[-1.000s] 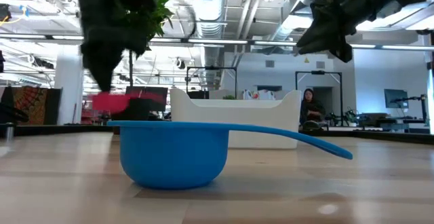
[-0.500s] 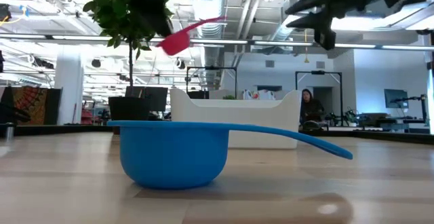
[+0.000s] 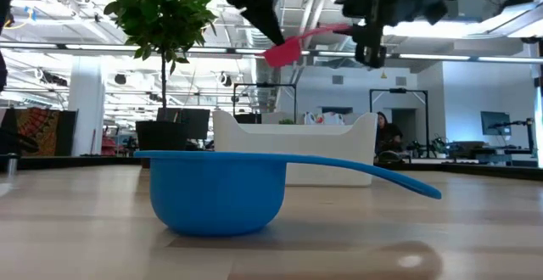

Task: Nest measuring cups in basket
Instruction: Stack the red measuring cup on top of the orange measuring cup, then stack the blue measuring cup on top of the orange measuring cup, then stack the red measuring cup on top of the blue measuring cup

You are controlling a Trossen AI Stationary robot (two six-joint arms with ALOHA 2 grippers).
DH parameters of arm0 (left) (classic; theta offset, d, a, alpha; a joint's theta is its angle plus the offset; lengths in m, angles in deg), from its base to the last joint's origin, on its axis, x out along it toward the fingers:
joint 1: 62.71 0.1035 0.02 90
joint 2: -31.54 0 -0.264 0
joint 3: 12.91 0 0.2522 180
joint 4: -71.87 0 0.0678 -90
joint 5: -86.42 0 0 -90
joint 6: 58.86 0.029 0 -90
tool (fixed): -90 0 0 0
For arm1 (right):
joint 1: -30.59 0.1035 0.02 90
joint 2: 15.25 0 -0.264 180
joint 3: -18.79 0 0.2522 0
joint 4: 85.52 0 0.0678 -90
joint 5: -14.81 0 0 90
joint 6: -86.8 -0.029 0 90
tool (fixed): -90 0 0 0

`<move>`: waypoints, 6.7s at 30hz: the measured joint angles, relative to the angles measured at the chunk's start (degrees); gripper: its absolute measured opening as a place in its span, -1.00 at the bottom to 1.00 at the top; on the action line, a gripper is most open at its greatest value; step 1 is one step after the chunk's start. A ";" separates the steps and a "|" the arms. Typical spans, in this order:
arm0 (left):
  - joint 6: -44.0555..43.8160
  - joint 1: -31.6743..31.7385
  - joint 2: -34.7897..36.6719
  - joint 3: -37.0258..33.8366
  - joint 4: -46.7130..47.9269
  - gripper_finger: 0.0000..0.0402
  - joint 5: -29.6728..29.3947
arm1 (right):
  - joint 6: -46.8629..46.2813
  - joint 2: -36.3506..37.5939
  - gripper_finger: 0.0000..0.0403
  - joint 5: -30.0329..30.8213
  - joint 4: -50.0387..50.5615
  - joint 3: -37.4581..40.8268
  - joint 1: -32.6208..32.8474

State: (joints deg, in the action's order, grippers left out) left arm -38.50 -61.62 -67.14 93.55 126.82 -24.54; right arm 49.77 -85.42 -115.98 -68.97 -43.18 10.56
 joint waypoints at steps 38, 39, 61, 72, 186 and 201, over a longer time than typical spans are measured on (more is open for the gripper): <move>-31.47 -12.28 3.58 -11.05 23.84 -1.00 7.27 | 10.68 10.95 -0.44 20.11 33.06 -3.45 6.28; -32.63 -13.77 4.17 -13.70 22.08 -1.00 7.20 | 10.01 10.83 -0.44 21.81 33.20 -3.45 8.26; -52.84 -17.70 5.06 -30.35 5.34 -0.50 14.38 | 2.67 -10.79 -0.05 30.33 12.61 -3.45 33.94; -65.99 -20.50 14.72 -28.25 15.29 -0.12 2.98 | 4.84 -26.50 -0.04 33.44 -5.24 -5.83 36.97; -75.12 -9.19 23.72 -28.29 18.16 -0.27 -9.27 | 42.41 -51.88 -0.09 26.32 43.45 -60.46 -13.59; -69.10 -18.64 22.58 -45.93 -7.45 -0.27 3.95 | 26.89 -43.81 -0.28 29.41 47.20 -55.59 0.51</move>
State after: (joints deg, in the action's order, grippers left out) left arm -107.60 -80.26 -44.56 47.62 119.36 -20.59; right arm 76.66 -129.23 -86.57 -21.76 -98.77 11.08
